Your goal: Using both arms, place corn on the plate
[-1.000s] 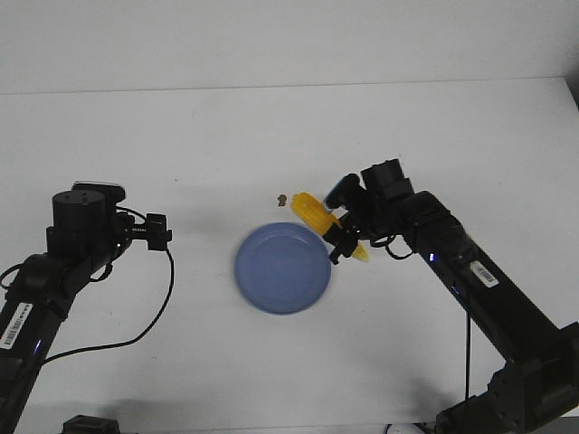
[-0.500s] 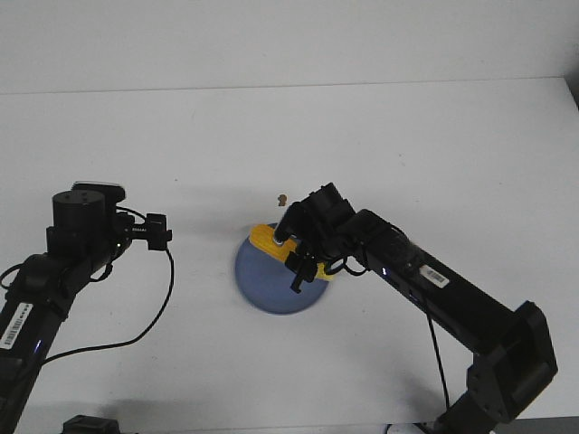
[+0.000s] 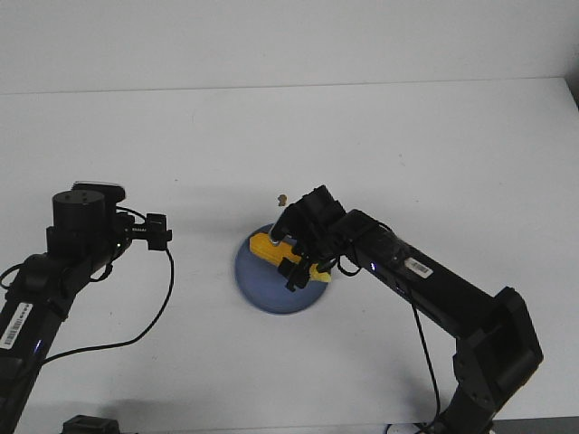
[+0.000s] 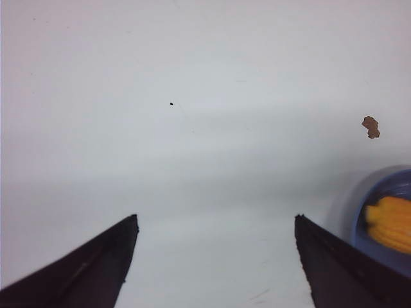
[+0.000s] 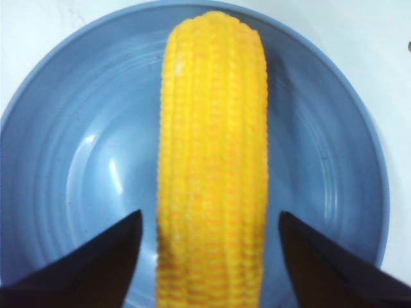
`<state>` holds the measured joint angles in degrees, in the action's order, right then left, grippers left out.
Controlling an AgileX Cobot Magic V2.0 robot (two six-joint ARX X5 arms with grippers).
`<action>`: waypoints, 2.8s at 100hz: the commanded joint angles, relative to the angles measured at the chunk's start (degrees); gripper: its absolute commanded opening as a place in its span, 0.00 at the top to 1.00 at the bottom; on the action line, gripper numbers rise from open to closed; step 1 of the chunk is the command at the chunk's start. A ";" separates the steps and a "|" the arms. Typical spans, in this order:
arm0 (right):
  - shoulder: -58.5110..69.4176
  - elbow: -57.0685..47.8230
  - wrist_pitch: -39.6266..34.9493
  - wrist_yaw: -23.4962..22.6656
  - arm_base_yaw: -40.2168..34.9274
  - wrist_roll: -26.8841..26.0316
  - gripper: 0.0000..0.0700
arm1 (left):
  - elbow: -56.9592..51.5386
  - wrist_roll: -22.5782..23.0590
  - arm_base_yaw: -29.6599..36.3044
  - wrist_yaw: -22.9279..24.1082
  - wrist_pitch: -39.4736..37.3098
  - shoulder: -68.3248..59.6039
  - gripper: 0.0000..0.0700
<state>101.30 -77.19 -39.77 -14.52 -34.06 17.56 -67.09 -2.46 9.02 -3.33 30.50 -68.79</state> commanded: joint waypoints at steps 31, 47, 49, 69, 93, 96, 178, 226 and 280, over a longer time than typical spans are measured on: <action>0.20 -0.81 0.02 -0.04 0.66 -4.33 0.21 | -0.72 -0.15 0.04 -0.13 -0.07 -0.50 0.28; -3.08 -0.81 -1.01 -0.68 3.30 -6.27 0.21 | -0.72 -0.02 0.04 -0.09 -0.07 -0.50 0.28; -3.50 -0.81 -1.20 -0.68 3.65 -6.27 0.21 | -0.72 0.13 0.04 -0.09 -0.07 -0.50 0.28; -9.79 -0.79 -4.31 -0.68 9.42 -7.13 0.22 | -0.72 0.33 0.04 -0.07 -0.09 -0.50 0.28; -19.50 0.77 -7.37 -0.63 18.43 -7.13 0.22 | -0.72 0.35 0.04 -0.07 0.76 -0.50 0.28; -21.00 1.42 -7.32 -0.63 19.65 -7.13 0.22 | -0.72 0.35 0.04 -0.07 0.94 -0.50 0.28; -72.28 36.59 11.58 5.99 34.93 -14.86 0.22 | 6.03 -1.66 0.44 -0.09 -5.62 10.64 0.28; -80.17 43.15 15.45 5.33 34.88 -17.40 0.22 | 24.15 -2.34 0.37 3.23 -10.03 32.81 0.28; -80.26 43.12 16.55 5.57 34.88 -17.62 0.87 | 24.68 -2.34 0.37 3.98 -10.84 37.44 0.87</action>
<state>21.02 -33.52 -23.70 -8.97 0.80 0.56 -41.78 -4.21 9.28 0.36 20.14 -31.20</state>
